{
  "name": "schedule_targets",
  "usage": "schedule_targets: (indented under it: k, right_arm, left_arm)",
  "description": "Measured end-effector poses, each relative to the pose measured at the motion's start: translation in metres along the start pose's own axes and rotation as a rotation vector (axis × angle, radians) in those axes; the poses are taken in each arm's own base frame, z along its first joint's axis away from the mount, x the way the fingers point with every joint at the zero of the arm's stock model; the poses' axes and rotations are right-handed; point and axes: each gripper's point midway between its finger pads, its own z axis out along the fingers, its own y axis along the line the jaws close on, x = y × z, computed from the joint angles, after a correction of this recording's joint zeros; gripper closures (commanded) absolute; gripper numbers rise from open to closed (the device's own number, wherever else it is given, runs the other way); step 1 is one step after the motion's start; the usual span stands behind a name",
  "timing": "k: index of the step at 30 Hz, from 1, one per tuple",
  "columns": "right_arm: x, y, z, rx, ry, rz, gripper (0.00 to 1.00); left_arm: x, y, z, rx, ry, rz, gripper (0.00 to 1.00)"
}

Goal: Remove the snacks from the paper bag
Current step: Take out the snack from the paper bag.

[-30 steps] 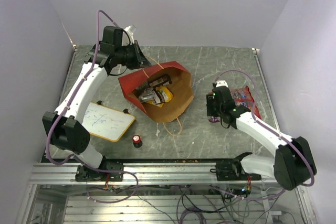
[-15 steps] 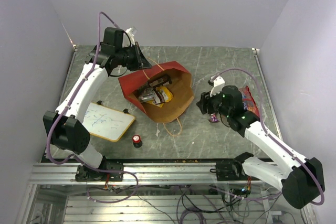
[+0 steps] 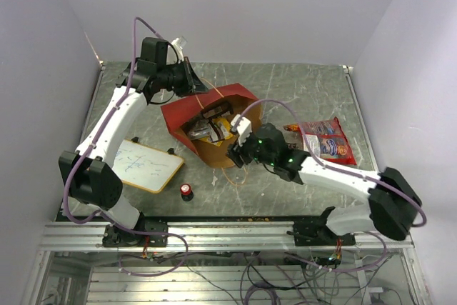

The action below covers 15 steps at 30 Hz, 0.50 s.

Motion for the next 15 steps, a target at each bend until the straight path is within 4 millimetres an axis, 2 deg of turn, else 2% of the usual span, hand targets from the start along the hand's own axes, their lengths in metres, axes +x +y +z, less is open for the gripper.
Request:
schedule_targets:
  k: [4,6,10,15]
  right_arm:
    - [0.010,-0.021,0.030,0.116,0.013,-0.034,0.46]
    - [0.014,-0.032,0.044,0.172,0.024,-0.054,0.51]
    - [0.006,-0.056,0.073,0.298,0.012,-0.091,0.55]
    - [0.007,-0.079,0.092,0.413,0.003,-0.126,0.55]
  left_arm:
    - [-0.001,-0.003,0.000,0.013,-0.001,-0.014,0.93]
    - [0.000,-0.005,0.000,0.019,0.001,-0.021,0.93]
    - [0.001,-0.007,-0.001,0.032,0.009,-0.028,0.93]
    - [0.001,-0.011,-0.001,0.051,0.014,-0.033,0.93]
